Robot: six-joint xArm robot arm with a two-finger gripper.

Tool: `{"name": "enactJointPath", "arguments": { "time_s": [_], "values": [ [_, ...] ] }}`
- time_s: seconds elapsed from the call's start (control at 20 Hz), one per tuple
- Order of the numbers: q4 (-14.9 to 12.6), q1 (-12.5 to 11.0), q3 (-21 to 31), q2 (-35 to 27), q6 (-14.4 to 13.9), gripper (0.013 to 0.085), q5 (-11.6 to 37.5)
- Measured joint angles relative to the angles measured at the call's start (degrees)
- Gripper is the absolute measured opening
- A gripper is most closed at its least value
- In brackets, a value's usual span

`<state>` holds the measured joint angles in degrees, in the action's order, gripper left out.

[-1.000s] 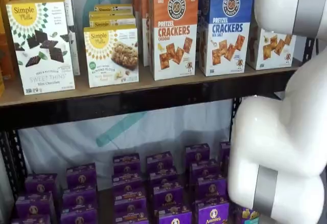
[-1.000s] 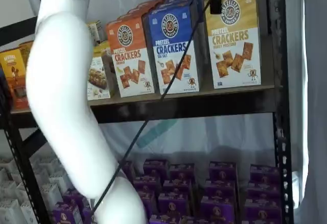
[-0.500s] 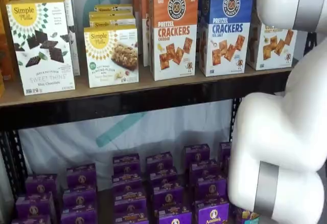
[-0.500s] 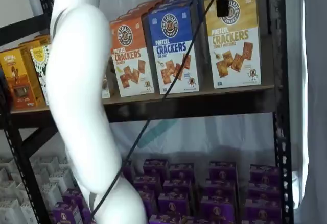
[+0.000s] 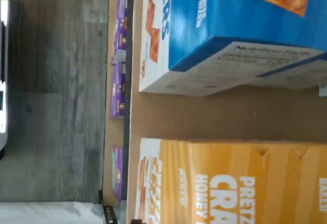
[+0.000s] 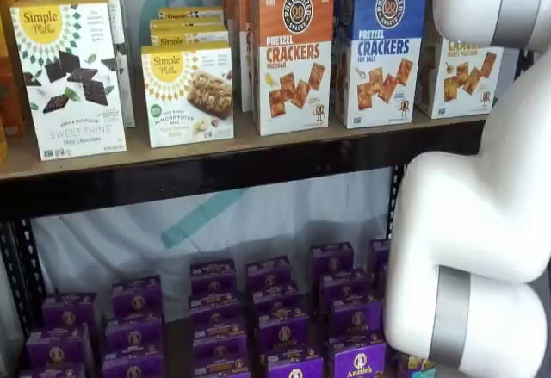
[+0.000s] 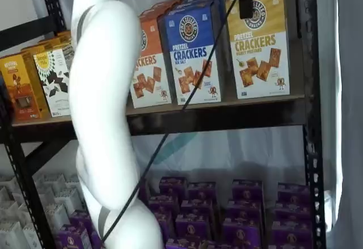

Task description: Retrieve the yellow and white box located on the top shelf, the sixth one from the left

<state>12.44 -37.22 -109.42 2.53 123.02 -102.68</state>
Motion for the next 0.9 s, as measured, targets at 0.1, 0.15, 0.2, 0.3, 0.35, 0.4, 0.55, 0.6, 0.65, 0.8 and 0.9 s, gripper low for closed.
{"name": "enactJointPath", "arguments": {
  "time_s": [0.1,0.15,0.2,0.3,0.35,0.4,0.55,0.6,0.65,0.8,0.9],
  "values": [
    [-0.8,0.5,-0.3,-0.1,-0.2,0.0850,-0.3],
    [-1.3,0.9,-0.2,0.0,-0.4,0.0850,-0.4],
    [-1.7,1.1,-0.3,0.0,-0.5,0.0850,-0.5],
    [-2.5,1.6,-0.3,0.0,-0.8,0.0850,-0.6],
    [-2.7,1.9,-0.1,0.1,-0.9,0.0850,-0.6],
    [-3.0,2.1,0.0,0.2,-1.0,0.0850,-0.5],
    [-3.6,2.5,-0.4,-0.1,-1.3,0.0850,-1.1],
    [-3.6,2.6,-0.6,-0.3,-1.4,0.0850,-1.3],
    [-3.6,2.6,-0.8,-0.4,-1.4,0.0850,-1.5],
    [-3.7,2.7,-1.2,-0.6,-1.5,0.0810,-1.7],
    [-3.7,2.7,-1.1,-0.6,-1.5,0.0770,-1.4]
  ]
}}
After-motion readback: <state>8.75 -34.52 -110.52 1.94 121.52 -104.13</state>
